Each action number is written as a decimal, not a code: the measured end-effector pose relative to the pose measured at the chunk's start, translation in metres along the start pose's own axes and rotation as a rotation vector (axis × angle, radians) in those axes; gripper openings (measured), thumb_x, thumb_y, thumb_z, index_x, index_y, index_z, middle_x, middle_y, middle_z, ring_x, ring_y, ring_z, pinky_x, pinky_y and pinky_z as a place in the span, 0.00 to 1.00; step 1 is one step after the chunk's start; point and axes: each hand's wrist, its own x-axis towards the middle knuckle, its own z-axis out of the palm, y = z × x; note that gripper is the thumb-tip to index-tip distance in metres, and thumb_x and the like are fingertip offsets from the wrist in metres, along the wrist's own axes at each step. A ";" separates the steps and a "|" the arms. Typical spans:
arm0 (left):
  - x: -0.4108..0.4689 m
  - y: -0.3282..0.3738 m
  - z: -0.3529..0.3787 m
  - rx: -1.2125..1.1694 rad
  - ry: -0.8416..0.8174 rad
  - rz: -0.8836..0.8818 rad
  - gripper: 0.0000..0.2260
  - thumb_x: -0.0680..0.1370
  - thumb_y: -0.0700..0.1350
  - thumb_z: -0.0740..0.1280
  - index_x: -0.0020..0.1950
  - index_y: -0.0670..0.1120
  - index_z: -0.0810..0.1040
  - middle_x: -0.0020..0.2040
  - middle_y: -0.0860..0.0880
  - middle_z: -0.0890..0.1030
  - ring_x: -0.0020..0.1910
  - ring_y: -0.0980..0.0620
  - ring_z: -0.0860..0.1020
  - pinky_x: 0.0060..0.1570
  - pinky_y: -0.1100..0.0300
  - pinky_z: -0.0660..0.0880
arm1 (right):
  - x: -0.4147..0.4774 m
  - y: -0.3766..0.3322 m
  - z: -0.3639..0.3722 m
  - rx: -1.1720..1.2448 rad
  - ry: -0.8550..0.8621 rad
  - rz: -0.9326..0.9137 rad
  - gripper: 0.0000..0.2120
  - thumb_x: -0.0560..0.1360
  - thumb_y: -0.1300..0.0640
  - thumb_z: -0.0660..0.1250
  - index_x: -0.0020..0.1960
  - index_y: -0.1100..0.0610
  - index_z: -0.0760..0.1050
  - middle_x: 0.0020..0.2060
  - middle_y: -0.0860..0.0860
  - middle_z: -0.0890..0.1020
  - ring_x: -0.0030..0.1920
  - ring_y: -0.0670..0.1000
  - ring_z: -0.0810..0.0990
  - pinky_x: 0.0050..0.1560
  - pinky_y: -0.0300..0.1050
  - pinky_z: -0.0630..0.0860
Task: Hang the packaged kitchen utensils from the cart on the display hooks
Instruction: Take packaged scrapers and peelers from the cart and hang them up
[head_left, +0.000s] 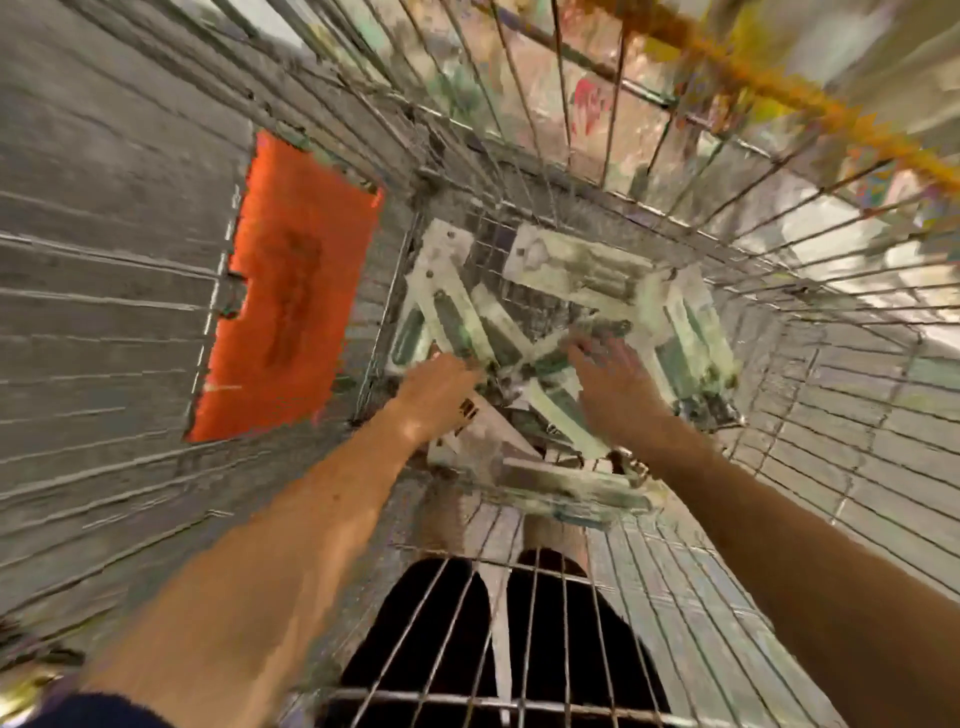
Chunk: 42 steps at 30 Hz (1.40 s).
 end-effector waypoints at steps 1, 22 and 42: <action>0.007 -0.001 0.009 0.038 -0.020 0.051 0.29 0.76 0.47 0.73 0.74 0.50 0.67 0.70 0.45 0.72 0.68 0.44 0.70 0.58 0.48 0.75 | 0.006 -0.001 0.004 -0.049 -0.023 -0.018 0.33 0.75 0.60 0.70 0.76 0.58 0.62 0.77 0.57 0.62 0.76 0.62 0.61 0.73 0.60 0.63; 0.021 -0.040 -0.006 -0.714 0.184 -0.036 0.08 0.77 0.47 0.71 0.45 0.47 0.73 0.47 0.49 0.73 0.45 0.49 0.72 0.42 0.57 0.64 | 0.032 0.014 -0.044 0.189 0.091 0.177 0.25 0.76 0.52 0.70 0.69 0.61 0.69 0.64 0.61 0.75 0.65 0.61 0.69 0.64 0.58 0.67; 0.050 -0.026 0.011 -1.741 0.349 -0.702 0.28 0.70 0.42 0.79 0.60 0.48 0.64 0.55 0.46 0.80 0.53 0.48 0.81 0.53 0.52 0.79 | 0.067 -0.001 -0.029 0.208 0.084 0.355 0.32 0.73 0.48 0.73 0.70 0.64 0.67 0.74 0.57 0.59 0.71 0.60 0.65 0.65 0.57 0.73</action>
